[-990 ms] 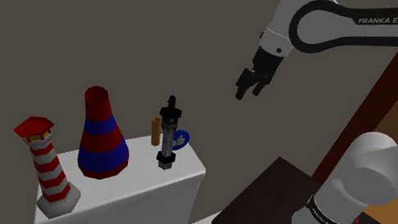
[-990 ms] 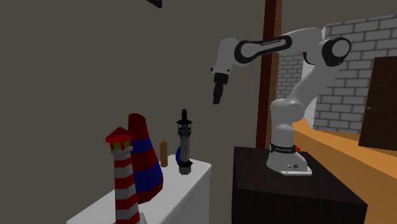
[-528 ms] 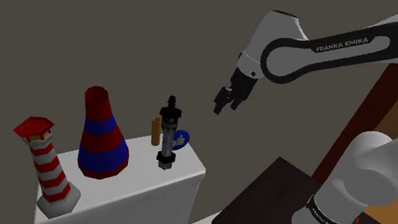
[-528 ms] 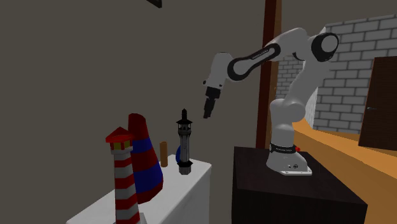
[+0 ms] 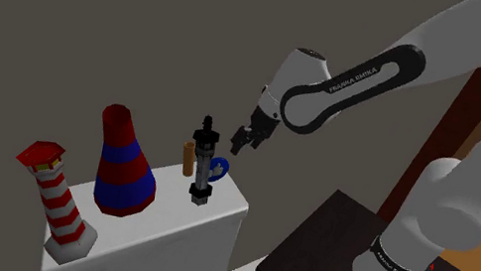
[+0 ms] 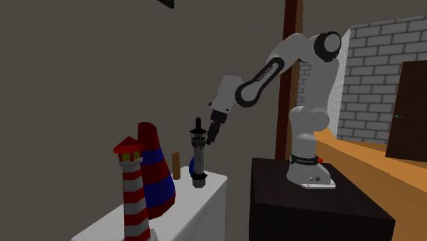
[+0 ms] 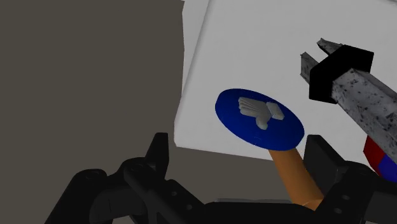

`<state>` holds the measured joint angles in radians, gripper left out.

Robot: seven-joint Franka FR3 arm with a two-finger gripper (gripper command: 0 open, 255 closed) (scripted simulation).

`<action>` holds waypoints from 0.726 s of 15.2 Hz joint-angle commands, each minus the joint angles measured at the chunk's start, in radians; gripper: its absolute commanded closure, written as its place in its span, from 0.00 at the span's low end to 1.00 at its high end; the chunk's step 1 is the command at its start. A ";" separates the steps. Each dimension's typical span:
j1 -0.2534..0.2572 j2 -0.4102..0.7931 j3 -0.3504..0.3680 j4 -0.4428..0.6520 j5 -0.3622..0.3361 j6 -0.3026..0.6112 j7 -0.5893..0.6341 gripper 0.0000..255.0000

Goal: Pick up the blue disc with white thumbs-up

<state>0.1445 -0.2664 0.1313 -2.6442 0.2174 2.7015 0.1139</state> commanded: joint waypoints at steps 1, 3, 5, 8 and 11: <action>0.014 0.092 0.008 0.029 0.016 0.087 -0.008 0.00; 0.028 0.180 0.014 0.060 0.035 0.166 -0.022 0.00; 0.035 0.227 0.018 0.078 0.046 0.205 -0.031 0.00; 0.039 0.266 0.020 0.073 0.067 0.250 -0.051 0.00; 0.042 0.308 0.024 0.071 0.095 0.294 -0.077 0.00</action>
<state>0.1850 0.0279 0.1532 -2.5735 0.3059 2.9811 0.0423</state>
